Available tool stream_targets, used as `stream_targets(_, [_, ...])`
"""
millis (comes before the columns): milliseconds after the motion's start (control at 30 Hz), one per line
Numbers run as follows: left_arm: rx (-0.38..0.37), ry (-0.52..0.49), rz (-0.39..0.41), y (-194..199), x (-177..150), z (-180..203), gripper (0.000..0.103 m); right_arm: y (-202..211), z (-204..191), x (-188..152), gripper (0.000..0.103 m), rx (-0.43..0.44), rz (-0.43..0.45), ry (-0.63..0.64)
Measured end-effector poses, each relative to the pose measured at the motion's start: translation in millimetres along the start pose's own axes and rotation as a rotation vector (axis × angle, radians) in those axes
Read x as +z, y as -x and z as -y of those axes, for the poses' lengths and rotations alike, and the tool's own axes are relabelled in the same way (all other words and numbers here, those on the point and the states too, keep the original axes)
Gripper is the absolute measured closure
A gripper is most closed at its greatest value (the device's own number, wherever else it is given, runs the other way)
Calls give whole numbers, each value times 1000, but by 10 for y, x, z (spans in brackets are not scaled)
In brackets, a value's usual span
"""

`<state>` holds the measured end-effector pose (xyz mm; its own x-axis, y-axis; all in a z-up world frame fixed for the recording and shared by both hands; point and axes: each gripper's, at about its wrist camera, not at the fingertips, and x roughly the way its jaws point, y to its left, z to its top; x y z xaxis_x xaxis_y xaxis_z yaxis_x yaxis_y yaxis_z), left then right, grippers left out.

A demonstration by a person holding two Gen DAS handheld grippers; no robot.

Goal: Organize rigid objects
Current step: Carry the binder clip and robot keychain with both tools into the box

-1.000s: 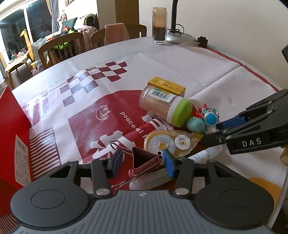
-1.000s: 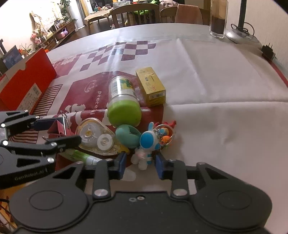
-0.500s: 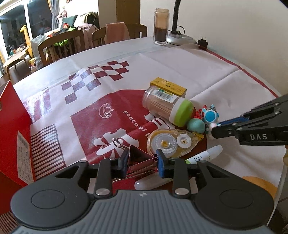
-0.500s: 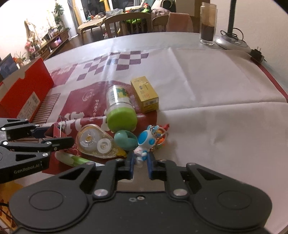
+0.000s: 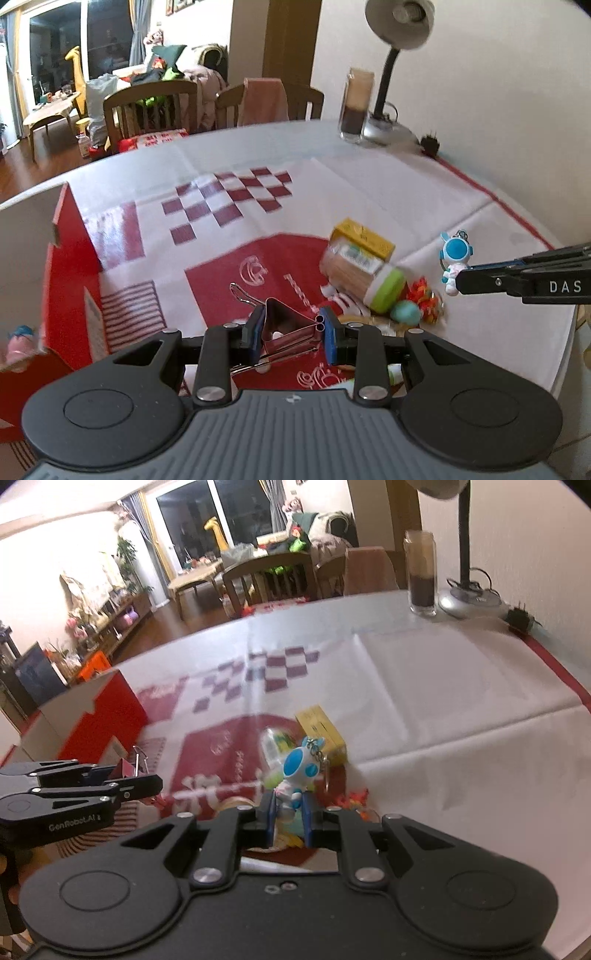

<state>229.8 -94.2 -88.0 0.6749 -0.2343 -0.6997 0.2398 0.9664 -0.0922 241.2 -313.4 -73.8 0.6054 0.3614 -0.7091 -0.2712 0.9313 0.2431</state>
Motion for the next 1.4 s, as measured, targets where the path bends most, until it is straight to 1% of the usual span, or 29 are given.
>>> stream_targets(133, [7,15,31,176,101,-86,72,87,-149,106,89,37,8,23])
stream_targets(367, [51,38,64,488,235,-324,72,147,-599,338,89,114,17,137])
stream_targets(567, [104,78,99,766,314,-648,72,82,-1082,509,89,190,29,226])
stream_targets(700, [154,110,114,940,344,-949,72,-14,-1413,600,89,234,23,276])
stream_targets(933, [238,152,96,1143,319,-1532,72,-256,-2020,692,89,297,-15,342])
stream_targets(1100, [301,169,75,1208,260,-1943,72,-447,-2397,728,89,314,-38,394])
stream_targets(1233, [333,178,47,1186,206,-2256,72,-629,-2670,750,89,321,-61,424])
stream_targets(1400, [378,183,-3,1018,161,-2598,72,-899,-2921,740,89,318,-107,433])
